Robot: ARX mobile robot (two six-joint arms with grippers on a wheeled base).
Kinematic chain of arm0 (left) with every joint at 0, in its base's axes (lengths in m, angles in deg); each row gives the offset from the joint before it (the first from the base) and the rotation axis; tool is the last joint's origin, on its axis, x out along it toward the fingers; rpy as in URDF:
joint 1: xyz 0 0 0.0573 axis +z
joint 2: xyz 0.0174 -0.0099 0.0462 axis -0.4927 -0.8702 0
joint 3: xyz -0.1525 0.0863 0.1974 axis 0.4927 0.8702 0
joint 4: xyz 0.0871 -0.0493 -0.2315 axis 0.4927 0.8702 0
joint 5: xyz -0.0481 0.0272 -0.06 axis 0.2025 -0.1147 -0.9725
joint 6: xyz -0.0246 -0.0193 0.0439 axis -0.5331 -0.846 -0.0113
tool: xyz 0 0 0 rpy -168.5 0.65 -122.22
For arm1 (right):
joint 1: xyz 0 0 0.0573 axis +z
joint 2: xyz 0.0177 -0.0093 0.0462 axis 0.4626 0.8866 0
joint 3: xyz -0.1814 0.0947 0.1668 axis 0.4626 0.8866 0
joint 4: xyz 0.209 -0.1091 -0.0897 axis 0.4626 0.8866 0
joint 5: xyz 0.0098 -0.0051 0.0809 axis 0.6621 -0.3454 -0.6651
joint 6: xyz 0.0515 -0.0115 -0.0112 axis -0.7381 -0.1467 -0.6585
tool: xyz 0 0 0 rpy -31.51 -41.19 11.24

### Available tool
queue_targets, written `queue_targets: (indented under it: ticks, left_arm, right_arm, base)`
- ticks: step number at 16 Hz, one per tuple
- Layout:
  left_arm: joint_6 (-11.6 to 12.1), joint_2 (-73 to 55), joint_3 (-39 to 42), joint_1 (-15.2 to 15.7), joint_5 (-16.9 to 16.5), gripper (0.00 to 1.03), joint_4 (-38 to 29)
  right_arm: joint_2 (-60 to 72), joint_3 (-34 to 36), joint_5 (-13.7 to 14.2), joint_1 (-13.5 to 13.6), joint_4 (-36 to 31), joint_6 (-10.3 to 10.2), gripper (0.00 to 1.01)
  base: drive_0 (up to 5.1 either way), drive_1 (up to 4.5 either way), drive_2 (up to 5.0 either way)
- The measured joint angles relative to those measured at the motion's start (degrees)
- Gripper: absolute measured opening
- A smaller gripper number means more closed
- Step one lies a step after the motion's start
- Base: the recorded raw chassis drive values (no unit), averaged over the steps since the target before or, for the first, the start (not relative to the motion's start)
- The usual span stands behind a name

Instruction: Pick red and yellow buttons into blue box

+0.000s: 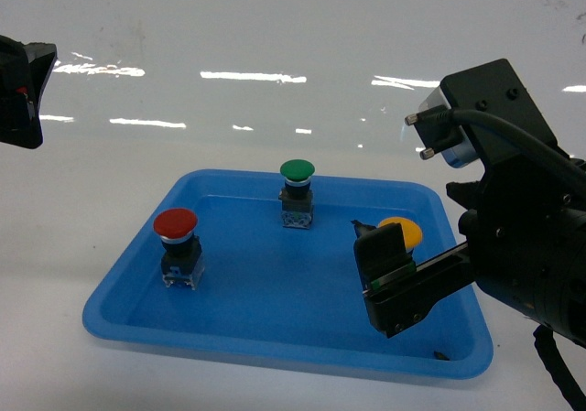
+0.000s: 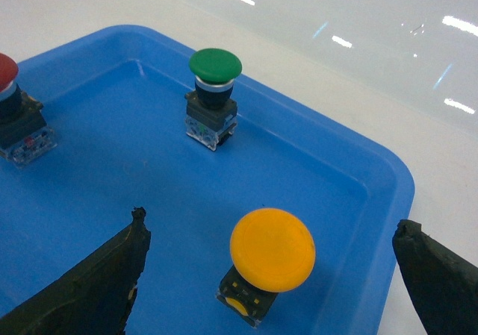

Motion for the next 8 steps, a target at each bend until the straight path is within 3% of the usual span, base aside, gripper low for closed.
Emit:
queue_targets:
  ticks: [5,8]
  left_arm:
    - [0.00,0.00,-0.02,0.00,0.00,0.98,0.00]
    - [0.00,0.00,-0.02,0.00,0.00,0.98,0.00]
  right_arm:
    - [4.11,-2.82,1.01,-1.49,0.66,1.64,0.98]
    - [5.03,-3.61,1.27,-1.40,1.16,1.64,0.98]
  base:
    - [0.0,0.00,0.0]
    - [0.0,0.00,0.0]
